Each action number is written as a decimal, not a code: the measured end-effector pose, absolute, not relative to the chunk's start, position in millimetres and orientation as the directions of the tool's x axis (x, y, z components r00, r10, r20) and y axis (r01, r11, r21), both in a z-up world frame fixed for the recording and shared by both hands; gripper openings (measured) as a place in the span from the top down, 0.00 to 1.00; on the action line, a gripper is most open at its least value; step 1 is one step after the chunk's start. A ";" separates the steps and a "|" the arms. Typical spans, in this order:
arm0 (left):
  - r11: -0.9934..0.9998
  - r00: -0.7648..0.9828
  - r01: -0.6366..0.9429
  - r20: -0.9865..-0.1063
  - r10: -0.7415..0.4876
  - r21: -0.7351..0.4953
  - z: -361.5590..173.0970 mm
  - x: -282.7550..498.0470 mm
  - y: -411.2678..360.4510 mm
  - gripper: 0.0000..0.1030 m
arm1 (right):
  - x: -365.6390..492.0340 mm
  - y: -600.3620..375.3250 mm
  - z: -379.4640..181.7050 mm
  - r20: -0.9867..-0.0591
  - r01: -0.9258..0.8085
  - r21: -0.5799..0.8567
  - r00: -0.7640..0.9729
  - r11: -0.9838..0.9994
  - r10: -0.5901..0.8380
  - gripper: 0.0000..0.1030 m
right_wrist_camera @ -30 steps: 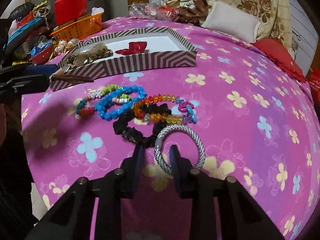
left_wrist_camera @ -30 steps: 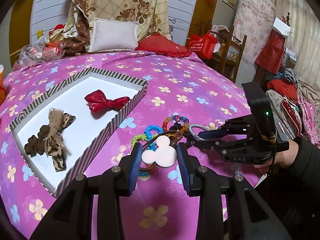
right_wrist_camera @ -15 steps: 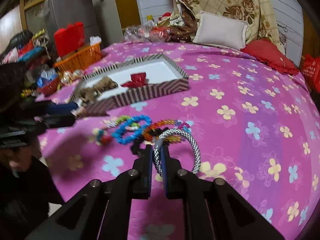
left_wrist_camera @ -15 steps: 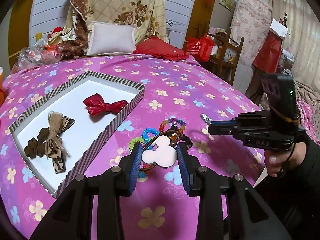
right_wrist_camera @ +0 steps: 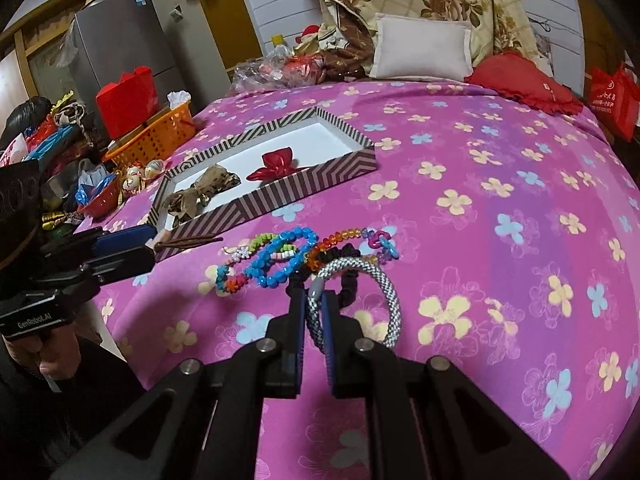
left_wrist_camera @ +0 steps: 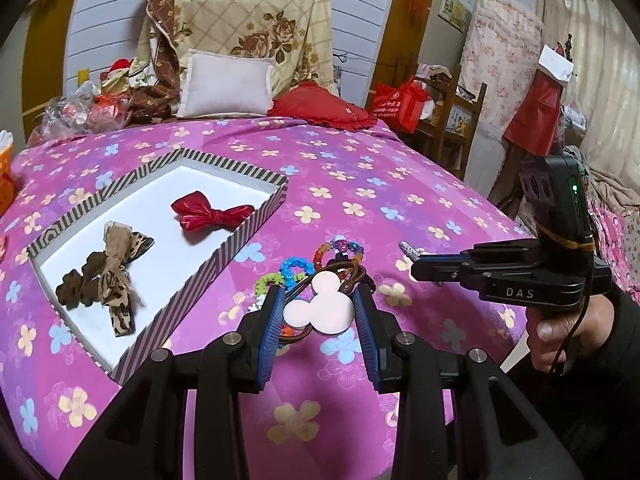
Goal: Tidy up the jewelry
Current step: 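Grasp the silver bangle with the right tool while the left tool holds the hair tie, then carry the hair tie and silver bangle into the white tray with both tools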
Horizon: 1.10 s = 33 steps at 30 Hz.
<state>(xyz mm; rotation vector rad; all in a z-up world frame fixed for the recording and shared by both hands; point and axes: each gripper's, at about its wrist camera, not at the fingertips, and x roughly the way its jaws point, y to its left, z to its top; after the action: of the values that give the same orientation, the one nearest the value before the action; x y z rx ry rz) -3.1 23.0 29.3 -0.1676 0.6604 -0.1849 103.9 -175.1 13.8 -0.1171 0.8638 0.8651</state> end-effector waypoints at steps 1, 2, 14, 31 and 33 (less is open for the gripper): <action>0.970 0.775 0.113 -0.591 -0.222 -0.216 29.4 -3.1 24.2 0.87 | 104.2 -175.1 13.2 -0.708 -0.707 0.239 0.342 0.666 0.618 0.92; 0.969 0.777 0.111 -0.589 -0.222 -0.219 30.0 -3.3 24.9 0.87 | 104.8 -175.0 13.0 -0.709 -0.706 0.239 0.343 0.667 0.616 0.92; 0.970 0.787 0.090 -0.580 -0.209 -0.227 33.7 -5.2 29.7 0.87 | 105.0 -168.7 12.6 -0.712 -0.706 0.231 0.346 0.669 0.611 0.92; 0.971 0.793 0.062 -0.579 -0.188 -0.230 34.5 -5.4 36.3 0.87 | 107.7 -160.8 9.7 -0.717 -0.700 0.224 0.353 0.678 0.601 0.92; 0.971 0.794 0.062 -0.578 -0.189 -0.232 34.4 -5.4 36.4 0.87 | 107.5 -159.2 9.5 -0.718 -0.700 0.221 0.354 0.679 0.599 0.92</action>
<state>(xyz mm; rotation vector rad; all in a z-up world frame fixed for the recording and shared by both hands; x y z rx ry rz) -5.4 36.4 34.4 -0.2064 0.6402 -0.1356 107.5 -159.2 9.5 -0.1325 0.8677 0.8428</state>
